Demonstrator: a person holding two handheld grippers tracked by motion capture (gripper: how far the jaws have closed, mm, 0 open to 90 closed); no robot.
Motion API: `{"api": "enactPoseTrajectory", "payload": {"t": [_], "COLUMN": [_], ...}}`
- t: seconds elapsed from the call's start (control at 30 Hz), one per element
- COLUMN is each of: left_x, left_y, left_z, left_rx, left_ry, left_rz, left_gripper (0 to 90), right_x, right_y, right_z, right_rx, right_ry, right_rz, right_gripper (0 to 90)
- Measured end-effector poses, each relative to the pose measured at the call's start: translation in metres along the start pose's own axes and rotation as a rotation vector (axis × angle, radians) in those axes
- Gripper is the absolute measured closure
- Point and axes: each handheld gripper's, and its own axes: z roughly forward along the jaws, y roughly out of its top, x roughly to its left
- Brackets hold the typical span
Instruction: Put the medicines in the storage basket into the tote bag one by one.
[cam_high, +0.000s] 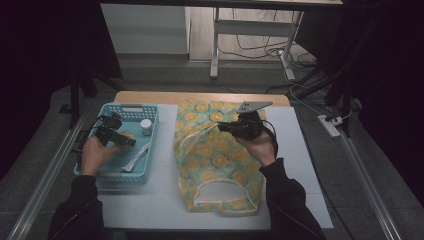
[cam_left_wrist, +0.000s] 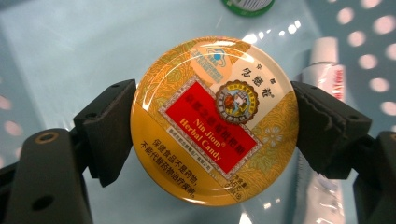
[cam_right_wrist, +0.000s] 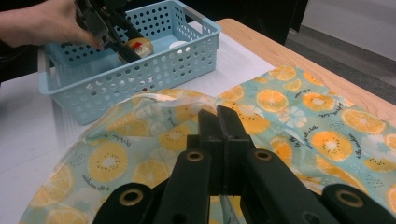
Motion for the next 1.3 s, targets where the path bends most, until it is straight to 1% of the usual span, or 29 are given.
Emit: {"api": "enactPoseTrajectory", "payload": {"t": [0.27, 0.4, 0.53, 0.83, 0.9, 0.93, 1.0, 1.13, 1.2, 1.3], "left_x": [-0.004, -0.011, -0.018, -0.038, -0.042, -0.044, -0.049, -0.061, -0.067, -0.077], "left_y": [-0.006, -0.01, -0.013, -0.018, -0.02, -0.021, -0.022, -0.025, -0.026, -0.028], "left_z": [-0.02, -0.029, -0.038, -0.051, -0.054, -0.055, -0.058, -0.061, -0.061, -0.063], "left_rx": [-0.074, -0.102, -0.126, -0.156, -0.173, -0.178, -0.176, -0.178, -0.186, -0.195], "left_ry": [-0.046, -0.057, -0.077, -0.124, -0.16, -0.171, -0.175, -0.201, -0.213, -0.227], "left_rz": [0.033, 0.061, 0.084, 0.141, 0.147, 0.152, 0.171, 0.204, 0.213, 0.24], "left_gripper": [20.3, 20.3, 20.4, 20.4, 20.3, 20.4, 20.4, 20.4, 20.3, 20.3], "right_x": [0.0, 0.001, 0.002, 0.001, 0.001, 0.001, 0.001, 0.0, 0.0, 0.0], "right_y": [0.0, 0.0, 0.0, -0.001, -0.001, -0.001, -0.001, -0.002, -0.002, -0.002], "right_z": [0.002, 0.002, 0.002, 0.003, 0.003, 0.003, 0.004, 0.004, 0.004, 0.004], "right_rx": [-0.001, -0.001, -0.006, -0.006, -0.006, -0.006, -0.006, -0.003, -0.004, -0.002], "right_ry": [-0.001, -0.001, -0.002, -0.002, -0.001, -0.001, -0.001, -0.004, -0.004, -0.004], "right_rz": [0.0, -0.002, -0.005, -0.003, -0.003, -0.004, -0.006, -0.005, -0.004, -0.002], "right_gripper": [90.0, 90.0, 90.0, 90.0, 90.0, 90.0, 90.0, 90.0, 90.0, 90.0]}}
